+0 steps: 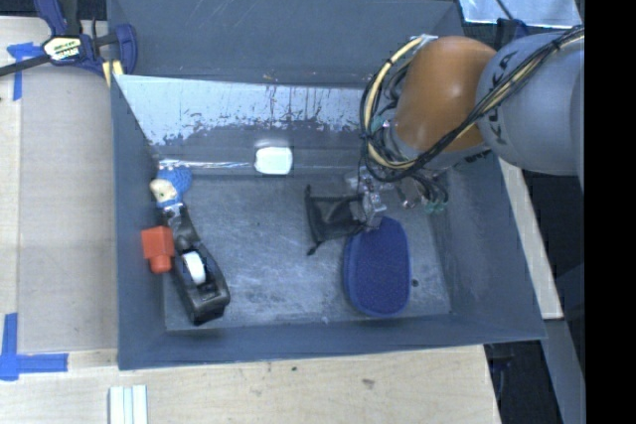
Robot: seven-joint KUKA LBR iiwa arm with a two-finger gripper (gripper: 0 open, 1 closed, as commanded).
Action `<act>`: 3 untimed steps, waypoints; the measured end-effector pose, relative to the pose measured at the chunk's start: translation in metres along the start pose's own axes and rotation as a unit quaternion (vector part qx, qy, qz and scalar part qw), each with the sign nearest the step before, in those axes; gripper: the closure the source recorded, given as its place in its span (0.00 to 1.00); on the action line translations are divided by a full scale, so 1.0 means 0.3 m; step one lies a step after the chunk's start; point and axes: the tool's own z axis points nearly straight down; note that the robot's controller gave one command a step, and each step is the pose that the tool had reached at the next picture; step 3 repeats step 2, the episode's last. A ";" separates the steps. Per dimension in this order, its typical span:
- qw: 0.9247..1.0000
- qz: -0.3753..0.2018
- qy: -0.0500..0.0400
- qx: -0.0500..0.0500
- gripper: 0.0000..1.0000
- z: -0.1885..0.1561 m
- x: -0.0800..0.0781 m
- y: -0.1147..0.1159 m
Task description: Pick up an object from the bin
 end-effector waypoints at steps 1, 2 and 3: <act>1.000 0.000 -0.003 0.001 1.00 -0.027 -0.005 -0.002; 1.000 0.000 -0.006 0.002 1.00 -0.418 -0.015 -0.004; 1.000 0.000 -0.006 0.002 1.00 -0.418 -0.015 -0.004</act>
Offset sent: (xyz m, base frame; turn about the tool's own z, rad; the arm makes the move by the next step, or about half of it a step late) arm 0.0001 0.0000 0.0070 0.0000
